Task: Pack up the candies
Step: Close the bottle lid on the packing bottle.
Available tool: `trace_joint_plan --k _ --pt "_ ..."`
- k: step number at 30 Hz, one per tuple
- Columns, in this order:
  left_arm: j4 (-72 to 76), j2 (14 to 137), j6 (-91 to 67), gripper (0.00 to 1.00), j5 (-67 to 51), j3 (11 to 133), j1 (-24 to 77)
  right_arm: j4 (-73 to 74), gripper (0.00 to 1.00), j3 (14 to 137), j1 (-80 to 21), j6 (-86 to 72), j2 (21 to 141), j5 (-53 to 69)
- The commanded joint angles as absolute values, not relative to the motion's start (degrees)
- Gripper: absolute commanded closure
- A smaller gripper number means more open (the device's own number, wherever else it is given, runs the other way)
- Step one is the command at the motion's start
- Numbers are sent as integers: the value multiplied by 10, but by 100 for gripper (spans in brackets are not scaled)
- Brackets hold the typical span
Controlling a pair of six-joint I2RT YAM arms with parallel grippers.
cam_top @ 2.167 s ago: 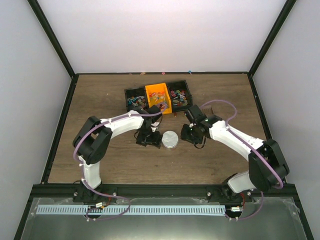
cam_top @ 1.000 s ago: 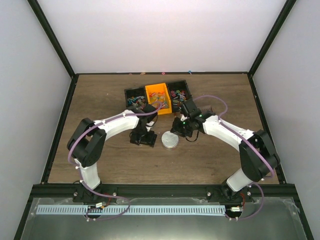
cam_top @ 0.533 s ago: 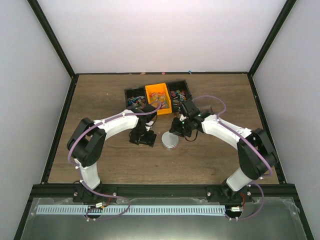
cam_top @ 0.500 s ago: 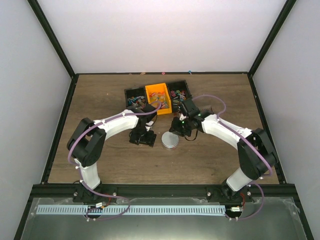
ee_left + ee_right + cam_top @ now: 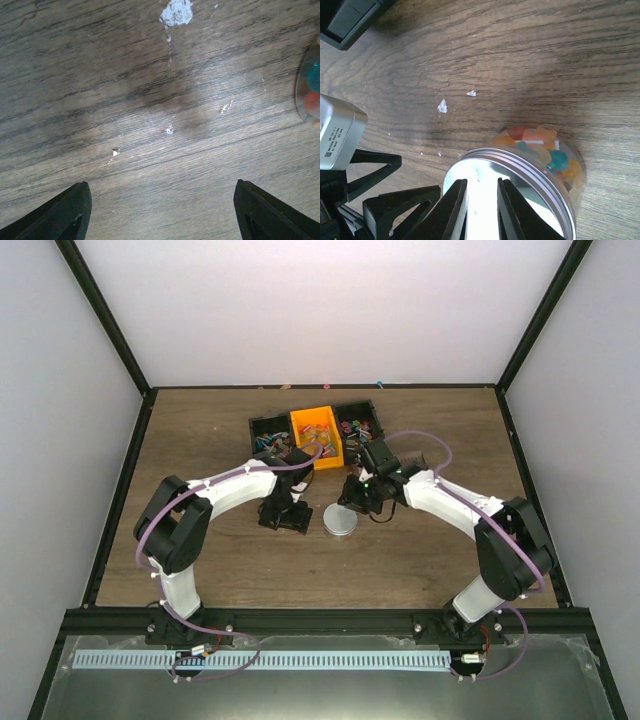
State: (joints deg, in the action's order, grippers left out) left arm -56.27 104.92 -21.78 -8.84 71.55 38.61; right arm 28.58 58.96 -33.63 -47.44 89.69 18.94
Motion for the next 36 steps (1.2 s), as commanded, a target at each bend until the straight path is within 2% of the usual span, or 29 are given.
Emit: trace_joint_plan --k 1,12,20,31,33,36 --pt "-567 1033 -208 20 -86 713 383 281 82 584 -339 -477 892 187" --pt "-564 1021 -185 17 -107 713 384 276 82 563 -339 -482 891 189" --pt "-532 1001 -182 0 -113 699 383 272 81 571 -339 -489 875 192" --pt "-397 892 -187 0 -96 622 381 289 77 593 -340 -489 776 103" --pt "-366 866 -183 0 -92 606 381 276 73 584 -339 -483 736 63" --pt "-271 798 -181 0 -73 555 381 263 57 575 -338 -468 674 -8"
